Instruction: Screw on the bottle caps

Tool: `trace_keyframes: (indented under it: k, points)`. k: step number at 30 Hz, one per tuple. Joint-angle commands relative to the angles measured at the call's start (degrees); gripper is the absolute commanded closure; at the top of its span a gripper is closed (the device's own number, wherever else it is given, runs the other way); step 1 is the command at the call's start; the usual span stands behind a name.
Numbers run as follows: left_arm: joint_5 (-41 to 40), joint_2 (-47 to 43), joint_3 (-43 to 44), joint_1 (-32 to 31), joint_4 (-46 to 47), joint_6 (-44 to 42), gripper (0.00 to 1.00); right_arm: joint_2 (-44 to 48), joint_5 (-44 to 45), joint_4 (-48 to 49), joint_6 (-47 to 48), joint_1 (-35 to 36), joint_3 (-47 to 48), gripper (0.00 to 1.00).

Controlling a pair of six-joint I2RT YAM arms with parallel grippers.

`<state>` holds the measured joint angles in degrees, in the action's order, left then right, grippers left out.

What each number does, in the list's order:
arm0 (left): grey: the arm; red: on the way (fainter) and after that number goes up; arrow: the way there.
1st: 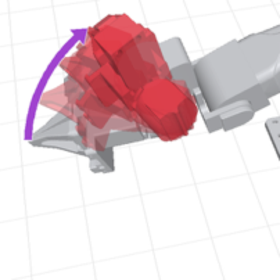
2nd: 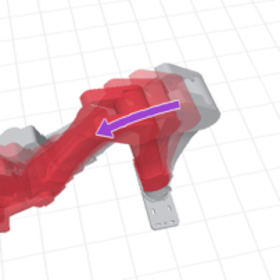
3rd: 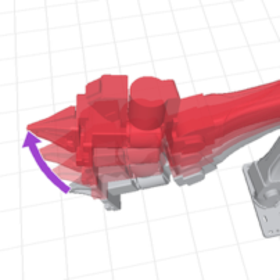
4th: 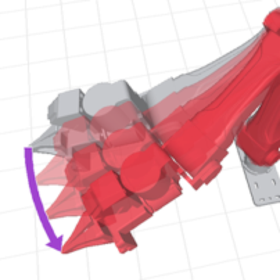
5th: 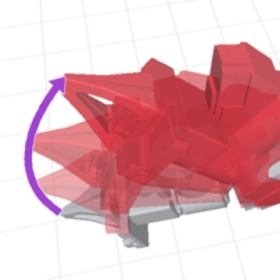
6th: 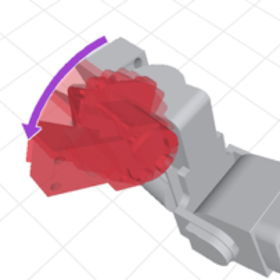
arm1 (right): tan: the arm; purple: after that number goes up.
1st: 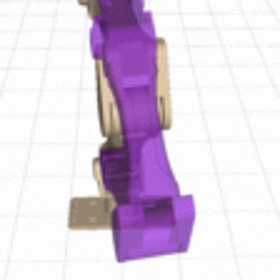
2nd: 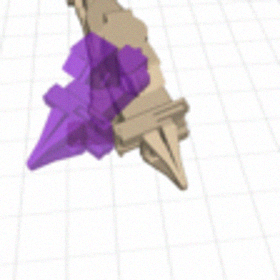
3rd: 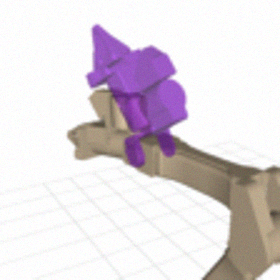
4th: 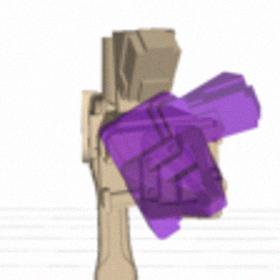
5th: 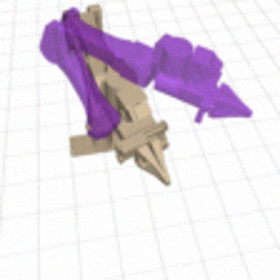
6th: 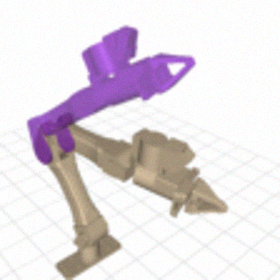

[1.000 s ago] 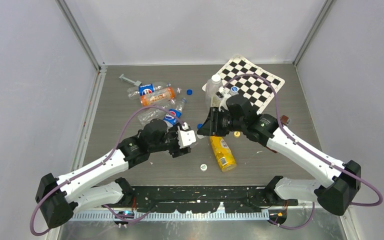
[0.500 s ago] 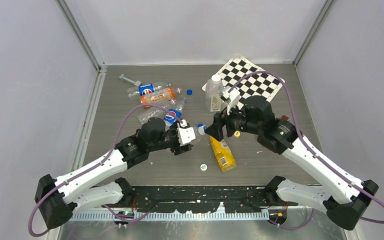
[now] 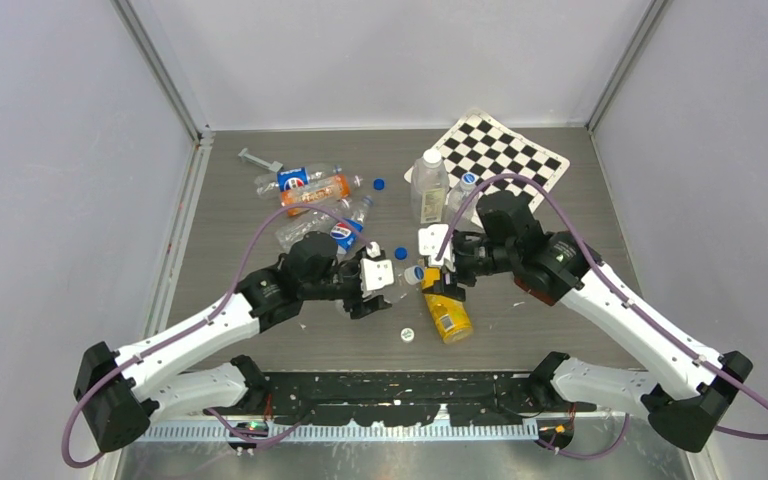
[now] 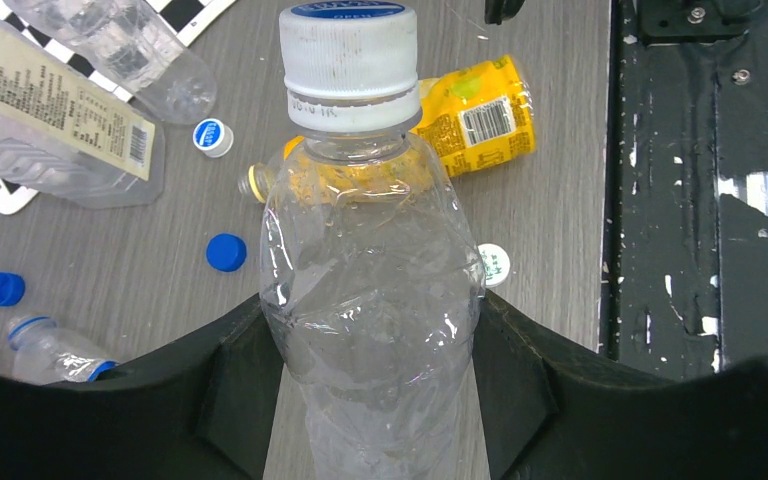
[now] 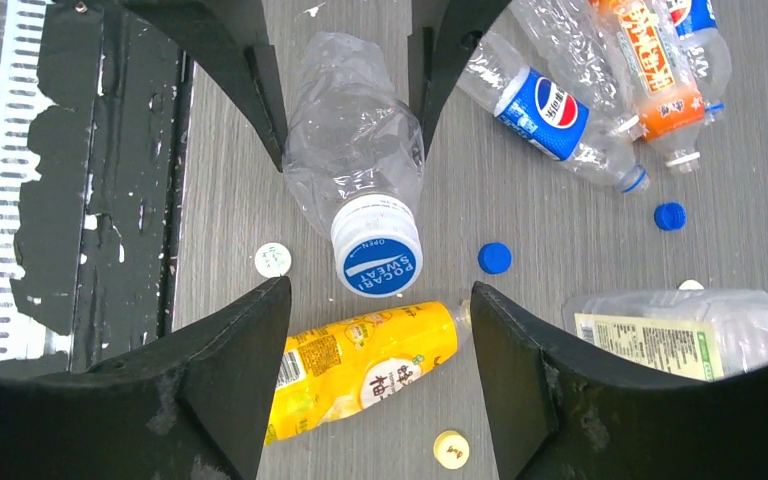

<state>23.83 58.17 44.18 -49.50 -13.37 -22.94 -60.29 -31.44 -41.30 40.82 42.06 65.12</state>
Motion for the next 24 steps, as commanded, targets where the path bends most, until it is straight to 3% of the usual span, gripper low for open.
trace_keyframes:
  k: [1, 7, 14, 18, 19, 21, 24]
  points:
    - [3.43, 0.40, 2.90, 0.19, 0.06, 0.09, 1.00, -0.52, -3.57, 0.09, 5.59, 0.72, 2.95, 0.29]
    - [4.24, 0.74, 3.21, 0.18, -0.39, 0.00, 1.00, -2.80, -4.66, -0.75, 5.98, 1.77, 4.39, 0.33]
    - [4.20, 0.60, 3.28, 0.19, -0.70, -0.35, 1.00, -5.26, -4.04, -3.33, 6.02, 2.44, 6.22, 0.45]
    - [3.76, 0.35, 3.20, 0.19, -0.78, -0.71, 1.00, -6.48, -2.11, -5.69, 4.21, 2.58, 7.13, 0.65]
    - [3.39, 0.33, 3.19, 0.19, -0.76, -0.85, 1.00, -6.80, -1.27, -6.62, 2.26, 2.58, 7.83, 0.79]
    - [1.90, 0.34, 3.11, 0.19, -0.70, -1.17, 1.00, -7.94, 0.23, -8.00, -2.35, 2.58, 9.12, 0.96]
    - [-1.41, 0.31, 2.78, 0.19, -0.06, -1.81, 1.00, -10.28, 3.23, -8.68, -16.37, 2.58, 10.50, 0.99]
